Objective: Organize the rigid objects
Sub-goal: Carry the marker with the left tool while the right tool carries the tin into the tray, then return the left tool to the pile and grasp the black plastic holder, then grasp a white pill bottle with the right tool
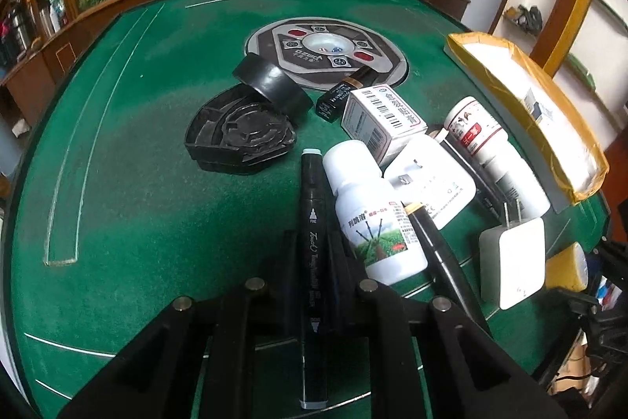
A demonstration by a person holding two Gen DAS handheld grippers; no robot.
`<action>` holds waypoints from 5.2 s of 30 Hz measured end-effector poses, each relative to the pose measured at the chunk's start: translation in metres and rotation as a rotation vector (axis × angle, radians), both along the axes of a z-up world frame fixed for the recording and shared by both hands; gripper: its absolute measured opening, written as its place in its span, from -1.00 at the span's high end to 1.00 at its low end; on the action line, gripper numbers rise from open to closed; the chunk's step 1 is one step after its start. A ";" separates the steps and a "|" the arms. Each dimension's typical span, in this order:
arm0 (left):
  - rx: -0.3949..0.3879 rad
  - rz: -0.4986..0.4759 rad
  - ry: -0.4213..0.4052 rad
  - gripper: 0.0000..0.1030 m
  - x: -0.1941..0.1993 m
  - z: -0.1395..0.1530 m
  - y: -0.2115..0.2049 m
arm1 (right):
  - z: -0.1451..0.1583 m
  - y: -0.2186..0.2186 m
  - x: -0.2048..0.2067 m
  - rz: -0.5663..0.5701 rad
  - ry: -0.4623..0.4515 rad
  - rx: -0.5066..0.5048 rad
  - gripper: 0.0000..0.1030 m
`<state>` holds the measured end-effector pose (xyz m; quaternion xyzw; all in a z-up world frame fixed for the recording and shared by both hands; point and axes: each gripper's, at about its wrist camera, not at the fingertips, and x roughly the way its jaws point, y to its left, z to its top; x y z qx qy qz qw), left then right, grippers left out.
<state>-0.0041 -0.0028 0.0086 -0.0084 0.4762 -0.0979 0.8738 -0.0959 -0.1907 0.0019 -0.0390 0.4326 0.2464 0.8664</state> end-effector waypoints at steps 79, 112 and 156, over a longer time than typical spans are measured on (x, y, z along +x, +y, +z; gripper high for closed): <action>-0.193 -0.306 0.042 0.71 0.082 0.060 -0.227 | 0.019 -0.177 0.233 -0.390 0.099 -0.117 0.06; -0.085 0.197 0.006 0.70 0.039 0.024 0.035 | 0.046 0.022 0.157 -0.139 -0.232 0.274 -0.41; 0.023 0.184 -0.004 -0.35 0.068 0.001 0.033 | 0.009 0.028 0.170 -0.060 0.041 0.201 0.07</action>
